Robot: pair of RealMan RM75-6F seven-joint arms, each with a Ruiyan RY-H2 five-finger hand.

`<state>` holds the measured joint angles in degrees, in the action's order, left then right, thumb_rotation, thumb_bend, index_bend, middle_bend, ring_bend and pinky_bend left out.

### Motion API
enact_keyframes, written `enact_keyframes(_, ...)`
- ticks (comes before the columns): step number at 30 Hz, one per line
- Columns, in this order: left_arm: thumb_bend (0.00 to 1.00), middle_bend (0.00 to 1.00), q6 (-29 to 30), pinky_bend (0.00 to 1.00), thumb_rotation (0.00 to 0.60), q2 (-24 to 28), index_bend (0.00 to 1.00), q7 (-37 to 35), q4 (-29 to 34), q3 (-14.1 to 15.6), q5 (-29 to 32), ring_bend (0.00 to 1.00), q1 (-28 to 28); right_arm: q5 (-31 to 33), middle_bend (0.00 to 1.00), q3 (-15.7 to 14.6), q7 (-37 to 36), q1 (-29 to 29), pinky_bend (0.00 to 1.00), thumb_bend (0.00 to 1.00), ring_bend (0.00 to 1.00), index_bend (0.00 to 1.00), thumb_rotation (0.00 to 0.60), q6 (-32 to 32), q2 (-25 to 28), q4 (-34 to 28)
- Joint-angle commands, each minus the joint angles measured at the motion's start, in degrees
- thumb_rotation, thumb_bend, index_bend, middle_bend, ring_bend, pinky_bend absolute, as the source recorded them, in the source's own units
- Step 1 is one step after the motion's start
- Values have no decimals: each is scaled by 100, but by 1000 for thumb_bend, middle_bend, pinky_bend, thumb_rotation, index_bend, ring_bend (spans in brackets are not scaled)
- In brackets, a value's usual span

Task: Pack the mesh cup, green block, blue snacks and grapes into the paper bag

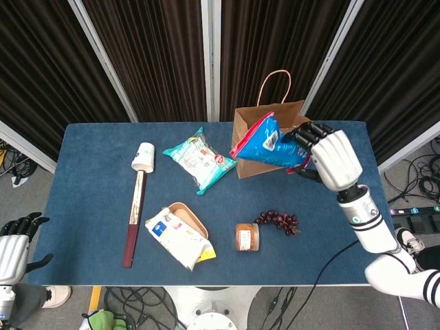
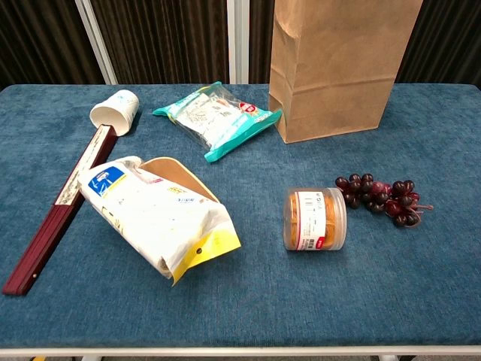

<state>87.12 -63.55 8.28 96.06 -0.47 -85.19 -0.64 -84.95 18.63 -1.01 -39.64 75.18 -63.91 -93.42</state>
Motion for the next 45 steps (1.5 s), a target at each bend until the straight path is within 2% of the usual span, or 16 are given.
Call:
enact_keyframes(1, 51, 298, -7, 238, 600, 3, 311, -7, 4, 4, 15, 258, 7, 977, 519, 444, 527, -287, 502, 351, 360, 529, 600, -641, 204, -6)
enact_keyframes(6, 50, 298, -4, 239, 600, 8, 311, -15, 13, 14, 30, 258, 26, 2031, 508, 647, 944, -534, 459, 351, 330, 483, 600, -1366, 376, 60)
enact_keyframes(12, 50, 298, -34, 239, 600, 16, 311, 10, 31, 2, 34, 258, 3, 3094, 478, 668, 1588, -942, 422, 352, 300, 430, 600, -2099, 439, 209)
enact_keyframes(17, 50, 298, -74, 239, 600, 18, 311, 30, 54, 3, 75, 258, -2, 4015, 449, 583, 2172, -1312, 398, 352, 279, 377, 600, -2483, 391, 399)
enact_keyframes(24, 50, 298, -101, 239, 600, 11, 311, 52, 70, 15, 111, 258, 6, 5226, 392, 224, 2979, -1827, 345, 351, 217, 282, 600, -2890, 268, 588)
enact_keyframes(27, 50, 298, -102, 239, 600, 18, 311, 63, 73, 5, 117, 258, 0, 5311, 383, 112, 3080, -1935, 334, 352, 210, 269, 600, -2886, 188, 636)
enact_keyframes(33, 50, 298, -120, 239, 600, 14, 311, 60, 62, 6, 134, 258, -2, 5212, 383, 89, 2831, -1951, 333, 351, 210, 258, 600, -2933, 205, 606)
enact_keyframes(36, 51, 298, -135, 239, 600, 2, 311, 59, 50, 5, 138, 258, -10, 5359, 362, 28, 2869, -2016, 315, 349, 194, 205, 600, -2957, 208, 666)
enact_keyframes(39, 51, 298, -129, 239, 600, -9, 311, 47, 34, 4, 132, 258, -9, 5625, 263, -24, 2934, -2117, 220, 314, 99, 37, 600, -3005, 206, 720)
enact_keyframes(43, 50, 298, -123, 239, 600, -7, 311, 32, 26, 6, 156, 258, 6, 5800, 130, -103, 2959, -2206, 118, 236, 5, 0, 600, -3098, 211, 748)
enact_keyframes(45, 50, 298, -128, 239, 600, -6, 311, 29, 24, 10, 164, 258, 10, 5806, 94, -129, 2913, -2214, 96, 203, 0, 0, 600, -3117, 217, 742)
